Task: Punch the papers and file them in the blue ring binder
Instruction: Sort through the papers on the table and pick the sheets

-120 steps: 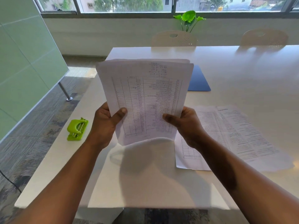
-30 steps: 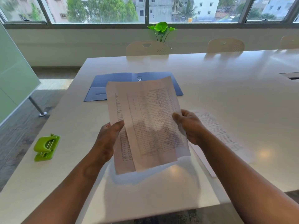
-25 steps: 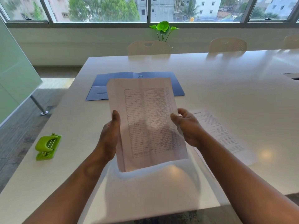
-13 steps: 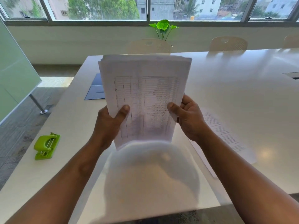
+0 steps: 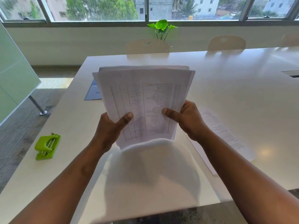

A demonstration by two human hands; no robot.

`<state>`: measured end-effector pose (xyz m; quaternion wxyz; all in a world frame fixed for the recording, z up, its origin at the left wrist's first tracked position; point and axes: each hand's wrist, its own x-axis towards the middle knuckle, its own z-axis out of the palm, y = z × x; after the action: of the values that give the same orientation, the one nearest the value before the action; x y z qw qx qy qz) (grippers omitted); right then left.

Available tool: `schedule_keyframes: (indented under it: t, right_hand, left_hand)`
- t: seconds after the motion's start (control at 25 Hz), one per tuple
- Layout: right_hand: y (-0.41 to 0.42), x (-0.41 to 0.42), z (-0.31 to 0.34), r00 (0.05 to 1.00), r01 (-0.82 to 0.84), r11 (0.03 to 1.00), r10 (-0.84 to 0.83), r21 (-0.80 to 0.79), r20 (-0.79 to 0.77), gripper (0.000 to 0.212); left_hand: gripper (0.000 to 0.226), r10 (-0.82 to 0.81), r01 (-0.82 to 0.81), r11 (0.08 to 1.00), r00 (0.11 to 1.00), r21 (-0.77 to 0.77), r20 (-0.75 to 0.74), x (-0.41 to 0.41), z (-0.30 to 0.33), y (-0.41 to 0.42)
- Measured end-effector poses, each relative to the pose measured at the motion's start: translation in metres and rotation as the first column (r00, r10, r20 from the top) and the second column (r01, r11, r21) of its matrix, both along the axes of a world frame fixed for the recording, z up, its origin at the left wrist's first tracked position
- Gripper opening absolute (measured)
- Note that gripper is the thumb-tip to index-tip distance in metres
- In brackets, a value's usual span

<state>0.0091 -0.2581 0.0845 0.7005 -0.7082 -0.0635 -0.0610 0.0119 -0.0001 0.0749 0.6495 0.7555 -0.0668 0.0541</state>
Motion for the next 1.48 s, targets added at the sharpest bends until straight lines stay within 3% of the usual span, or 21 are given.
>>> schedule_keyframes:
  t: [0.28,0.4,0.48,0.56,0.72,0.84,0.96,1.16,1.44,1.48]
  right_hand:
    - [-0.011,-0.004,-0.016,0.988,-0.129,0.992,0.129,0.012,-0.087,0.04]
    - [-0.031,-0.001,-0.022,0.974,0.126,0.98,-0.152,-0.157,-0.166,0.041]
    - [-0.052,0.005,-0.035,0.91,0.301,0.867,-0.386,-0.397,-0.154,0.038]
    - [-0.077,0.008,-0.046,0.856,0.332,0.717,-0.502,-0.613,-0.122,0.045]
    - [-0.117,0.005,-0.055,0.802,0.202,0.5,-0.578,-0.842,-0.151,0.065]
    - [-0.138,-0.001,-0.051,0.729,0.045,0.319,-0.659,-0.947,-0.188,0.076]
    - [-0.16,-0.006,-0.05,0.67,-0.01,0.359,-0.691,-0.933,-0.273,0.084]
    - [-0.174,-0.011,-0.053,0.684,-0.03,0.382,-0.666,-0.924,-0.298,0.095]
    - [-0.173,-0.017,-0.056,0.682,0.249,0.614,-0.66,-0.749,-0.314,0.053]
    - [-0.172,-0.017,-0.056,0.683,0.307,0.647,-0.66,-0.698,-0.311,0.038]
  left_hand:
    - [0.035,0.013,-0.012,1.0,0.997,0.017,-0.071,0.001,-0.014,0.001]
    - [0.031,0.093,-0.091,0.996,0.986,0.026,-0.138,0.003,-0.015,-0.002]
    - [0.027,0.092,-0.082,0.995,0.977,0.06,-0.194,0.003,-0.018,-0.004]
    - [0.024,0.082,-0.07,0.996,0.963,0.057,-0.256,0.004,-0.023,-0.007]
    - [0.007,0.044,-0.043,0.999,0.912,0.011,-0.409,0.005,-0.032,-0.017]
    - [0.01,-0.003,-0.013,0.999,0.871,-0.029,-0.492,0.006,-0.038,-0.026]
    - [0.015,-0.026,0.019,1.0,0.829,-0.017,-0.559,0.01,-0.045,-0.032]
    - [0.016,0.014,0.033,0.997,0.794,0.066,-0.608,0.013,-0.054,-0.036]
    - [0.017,0.02,0.017,0.999,0.775,0.052,-0.631,0.013,-0.055,-0.031]
    - [0.017,0.009,0.026,0.999,0.771,0.046,-0.636,0.013,-0.054,-0.029]
